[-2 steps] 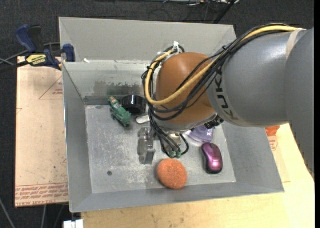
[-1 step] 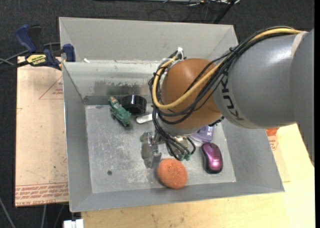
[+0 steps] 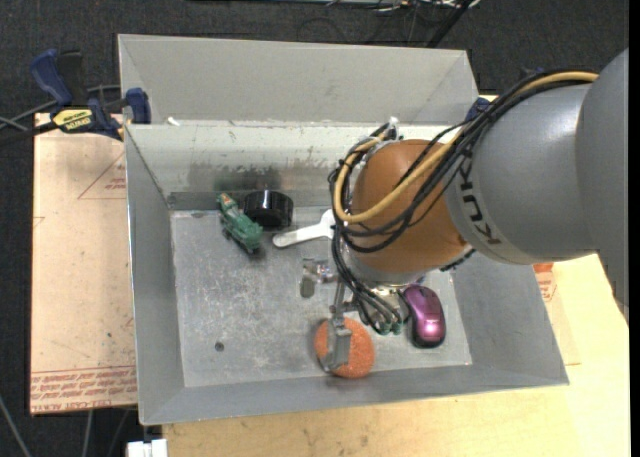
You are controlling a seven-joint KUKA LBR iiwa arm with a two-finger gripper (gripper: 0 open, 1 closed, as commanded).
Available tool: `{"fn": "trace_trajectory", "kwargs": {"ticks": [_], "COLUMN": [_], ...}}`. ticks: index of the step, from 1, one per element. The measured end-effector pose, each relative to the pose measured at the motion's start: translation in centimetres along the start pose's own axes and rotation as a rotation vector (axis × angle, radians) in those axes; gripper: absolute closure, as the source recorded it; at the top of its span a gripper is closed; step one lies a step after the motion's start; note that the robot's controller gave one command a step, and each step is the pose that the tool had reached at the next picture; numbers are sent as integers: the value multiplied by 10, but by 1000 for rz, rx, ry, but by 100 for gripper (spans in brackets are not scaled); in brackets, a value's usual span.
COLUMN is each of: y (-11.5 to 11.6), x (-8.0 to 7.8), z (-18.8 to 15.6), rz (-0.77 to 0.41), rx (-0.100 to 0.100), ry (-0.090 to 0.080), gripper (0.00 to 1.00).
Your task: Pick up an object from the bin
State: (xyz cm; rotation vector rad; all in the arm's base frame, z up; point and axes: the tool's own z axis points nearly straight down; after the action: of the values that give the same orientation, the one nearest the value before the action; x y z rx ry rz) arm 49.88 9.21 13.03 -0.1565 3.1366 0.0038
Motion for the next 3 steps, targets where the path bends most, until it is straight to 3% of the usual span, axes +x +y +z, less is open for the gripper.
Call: {"fn": "trace_trajectory", "kwargs": {"ticks": [1, 2, 3], "y": [-4, -24, -66], "x": [1, 3, 19], "z": [4, 21, 43], "rz": [8, -186, 5], "rx": [0, -2, -4], "ry": [1, -5, -4], "gripper": [0, 0, 100]}}
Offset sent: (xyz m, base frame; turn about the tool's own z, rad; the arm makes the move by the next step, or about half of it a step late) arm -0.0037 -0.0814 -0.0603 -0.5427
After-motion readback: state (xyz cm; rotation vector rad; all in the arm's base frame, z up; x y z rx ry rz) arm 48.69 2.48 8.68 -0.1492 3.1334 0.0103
